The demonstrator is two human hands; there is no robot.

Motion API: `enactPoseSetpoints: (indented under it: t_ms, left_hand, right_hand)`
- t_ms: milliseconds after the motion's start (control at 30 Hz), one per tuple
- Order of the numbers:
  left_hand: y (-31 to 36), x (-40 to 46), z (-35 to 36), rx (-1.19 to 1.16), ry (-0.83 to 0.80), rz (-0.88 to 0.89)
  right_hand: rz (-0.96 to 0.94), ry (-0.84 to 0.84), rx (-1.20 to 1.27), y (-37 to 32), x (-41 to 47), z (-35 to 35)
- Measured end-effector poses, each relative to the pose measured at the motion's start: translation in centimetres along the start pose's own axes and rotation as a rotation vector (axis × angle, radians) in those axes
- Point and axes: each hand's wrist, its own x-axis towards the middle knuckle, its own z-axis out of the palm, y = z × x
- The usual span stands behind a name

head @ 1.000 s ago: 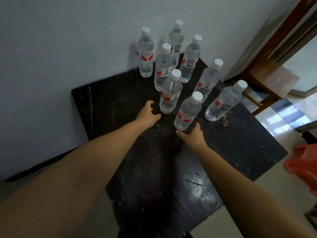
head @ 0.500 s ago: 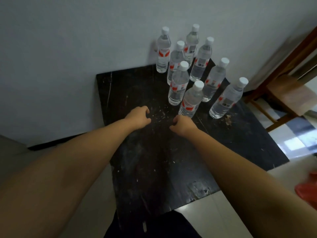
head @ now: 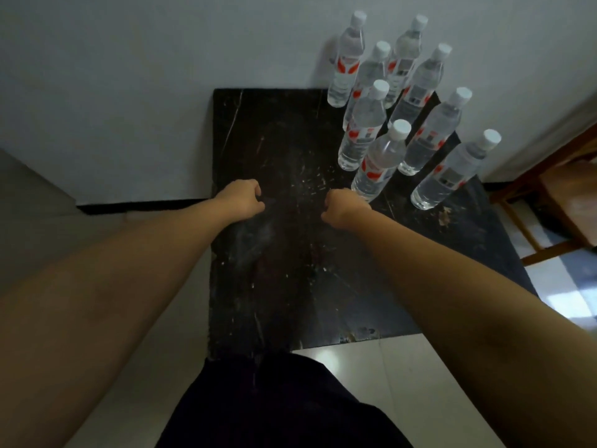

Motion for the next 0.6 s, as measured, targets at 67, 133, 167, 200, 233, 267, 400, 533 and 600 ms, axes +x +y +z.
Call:
enactPoseSetpoints:
  t_ms: [67,133,167,200,233,267,400,533,600]
  left_hand:
    - [-0.4,-0.8,0.3,-0.017,-0.009,-0.009]
    - [-1.2,-1.8,0.2,-0.025,-0.002,-0.028]
    - [-1.6,-2.3,0.2,-0.031,0.004,-0.039]
    - [-2.2,-2.9,0.1,-0.041,0.010,-0.054]
    - [-2.9,-3.5,-0.1,-0.050,0.022,-0.068]
    - [-3.5,-4.2,-0.2,-0.060,0.033,-0.083]
    - [-6.8,-7.8,-0.7,-0.120,0.112,-0.153]
    - [-10.6,-13.0,0.0,-0.173,0.144,-0.252]
    - [-12.3,-15.7,0.9,-0.194,0.138,-0.284]
  right_hand:
    - [-0.020,-0.008,-0.009,-0.6,0.0,0.0]
    - [-0.057,-0.016,-0.004,-1.8,-0.1,0.1]
    - [-0.074,-0.020,0.003,-2.3,-0.2,0.2]
    - [-0.095,-0.021,0.005,-2.9,-0.2,0.4]
    - [-0.116,-0.024,-0.006,-3.5,-0.3,0.6]
    - [-0.134,-0.027,-0.020,-4.1,-0.3,0.9]
    - [-0.205,-0.035,-0.092,-6.6,-1.3,2.1]
    - [-0.284,-0.039,-0.120,-9.8,-3.3,4.0]
    - [-0.335,-0.049,-0.144,-11.1,-4.6,5.5]
